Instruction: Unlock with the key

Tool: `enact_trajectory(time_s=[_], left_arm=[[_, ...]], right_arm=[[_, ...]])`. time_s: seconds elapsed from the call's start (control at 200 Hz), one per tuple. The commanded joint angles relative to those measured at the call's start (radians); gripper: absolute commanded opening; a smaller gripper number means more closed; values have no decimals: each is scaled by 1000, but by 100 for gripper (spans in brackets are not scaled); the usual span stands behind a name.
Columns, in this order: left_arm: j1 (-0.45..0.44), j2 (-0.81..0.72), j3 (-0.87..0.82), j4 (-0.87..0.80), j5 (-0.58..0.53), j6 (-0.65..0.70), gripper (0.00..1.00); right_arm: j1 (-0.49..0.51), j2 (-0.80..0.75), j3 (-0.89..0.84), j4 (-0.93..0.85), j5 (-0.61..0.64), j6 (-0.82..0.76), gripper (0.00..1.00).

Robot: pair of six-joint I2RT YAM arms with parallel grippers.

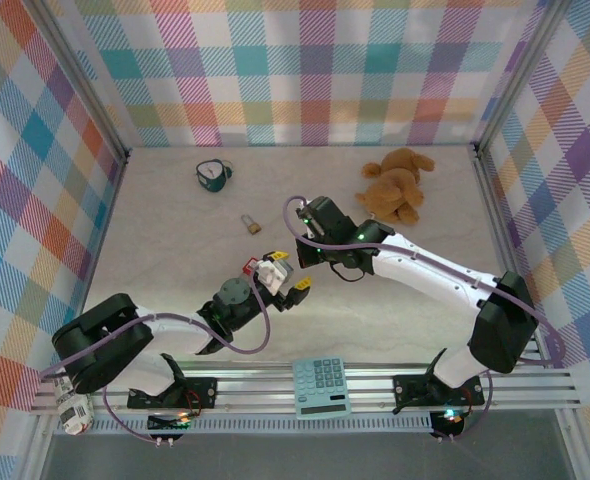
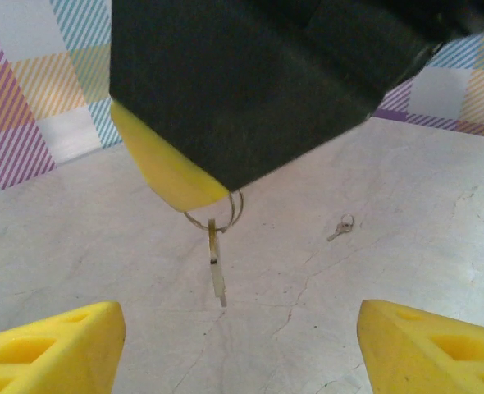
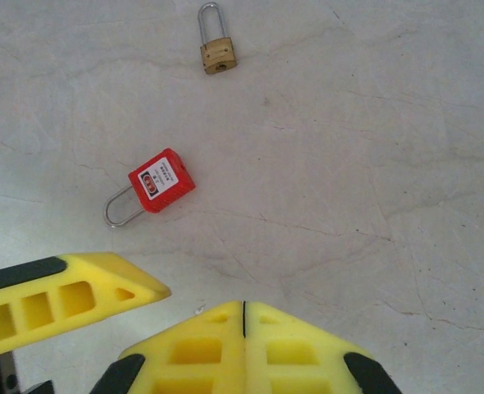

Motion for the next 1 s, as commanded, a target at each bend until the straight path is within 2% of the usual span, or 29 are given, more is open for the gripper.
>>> enact_trajectory(time_s=[0.0,0.12,0.24,0.38,0.545,0.61,0.8,0.995], left_arm=[[-8,23,-2,115,-9,-1,73],[-9,10,6,95,-2,0,75],[-9,1,14,46,14,65,78],[-8,23,2,93,31,77,80],[-8,103,18,189,105,65,75],[-9,138,17,242,88,66,73],[-8,149,46,247,29,79,64],[-1,114,61,246,16,49,64]], right_arm=[[-7,-42,19,11,-18,25,5],[-10,-49,14,11,-18,23,5],[-12,-62,5,15,-24,33,5],[-17,-65,8,24,-50,53,5],[-23,-84,-10,58,-102,98,5],[-25,-95,-22,74,-112,112,5],[-27,-136,-65,98,-136,153,5],[-27,-173,-127,132,-146,192,5]])
